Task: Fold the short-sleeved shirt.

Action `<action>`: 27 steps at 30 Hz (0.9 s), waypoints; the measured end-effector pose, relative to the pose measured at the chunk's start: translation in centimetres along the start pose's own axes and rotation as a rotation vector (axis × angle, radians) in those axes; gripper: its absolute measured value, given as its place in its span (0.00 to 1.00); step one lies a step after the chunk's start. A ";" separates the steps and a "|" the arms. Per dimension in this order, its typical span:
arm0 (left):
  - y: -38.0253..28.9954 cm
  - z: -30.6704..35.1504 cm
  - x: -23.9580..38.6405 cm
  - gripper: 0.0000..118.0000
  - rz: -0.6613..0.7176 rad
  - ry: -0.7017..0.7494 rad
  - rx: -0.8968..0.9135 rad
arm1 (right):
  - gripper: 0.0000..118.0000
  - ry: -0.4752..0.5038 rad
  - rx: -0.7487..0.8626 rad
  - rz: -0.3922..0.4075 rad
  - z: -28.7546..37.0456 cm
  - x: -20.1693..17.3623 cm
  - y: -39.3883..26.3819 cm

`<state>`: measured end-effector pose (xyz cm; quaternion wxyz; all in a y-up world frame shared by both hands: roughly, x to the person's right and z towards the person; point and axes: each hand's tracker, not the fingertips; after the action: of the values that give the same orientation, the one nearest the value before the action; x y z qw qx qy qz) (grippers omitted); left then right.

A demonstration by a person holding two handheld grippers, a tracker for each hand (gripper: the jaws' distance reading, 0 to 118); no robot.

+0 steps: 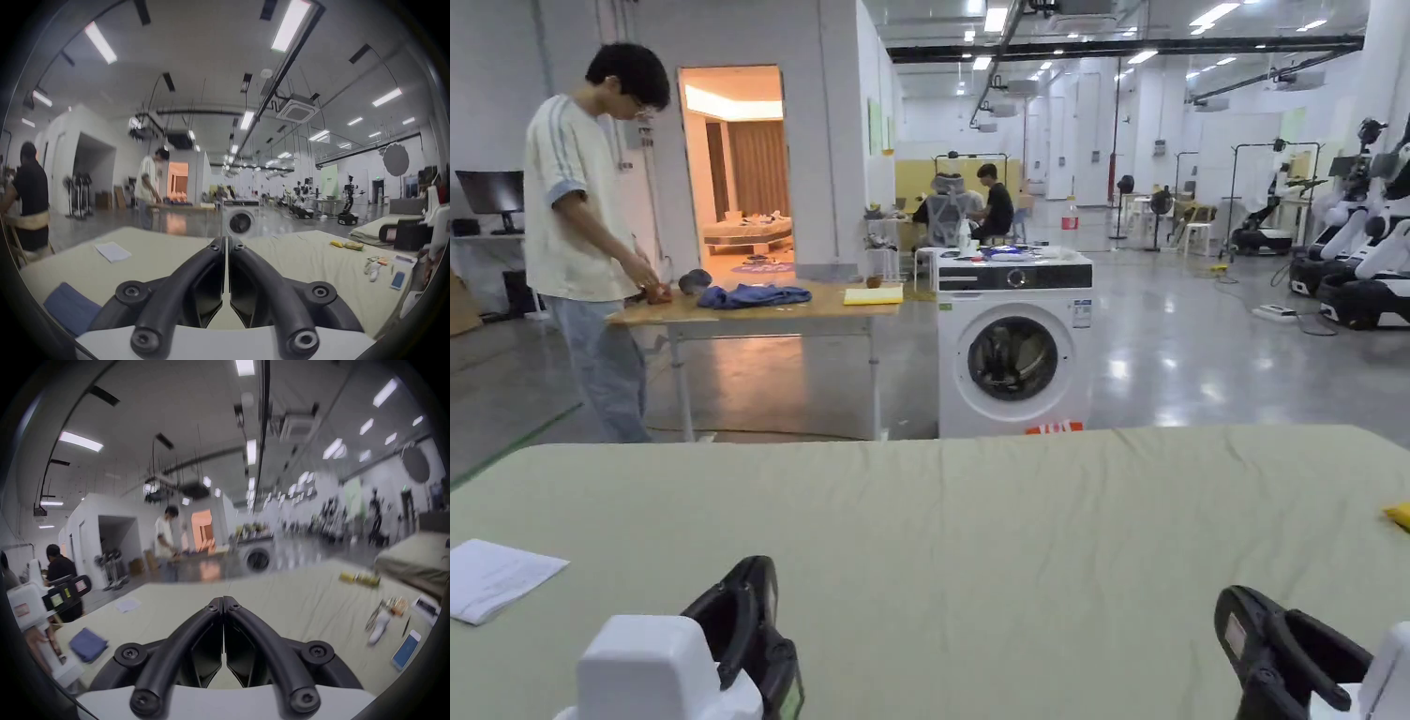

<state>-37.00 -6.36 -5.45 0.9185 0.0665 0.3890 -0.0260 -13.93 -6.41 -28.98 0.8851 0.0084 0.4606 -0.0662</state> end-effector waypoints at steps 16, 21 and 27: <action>-2.1 3.4 1.5 0.65 -0.062 0.045 -0.006 | 0.73 -0.174 0.026 0.117 1.7 -0.2 -2.3; -1.9 3.4 1.7 0.79 -0.041 0.068 0.015 | 1.00 -0.158 0.050 0.180 1.9 -1.1 -1.8; -2.3 2.9 1.6 0.79 -0.023 0.073 -0.016 | 1.00 -0.173 0.058 0.194 2.3 -1.6 -1.8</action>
<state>-34.01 -9.00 -4.83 0.9039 0.0558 0.4230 -0.0309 -13.20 -8.21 -26.23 0.9232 0.0728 0.3773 0.0062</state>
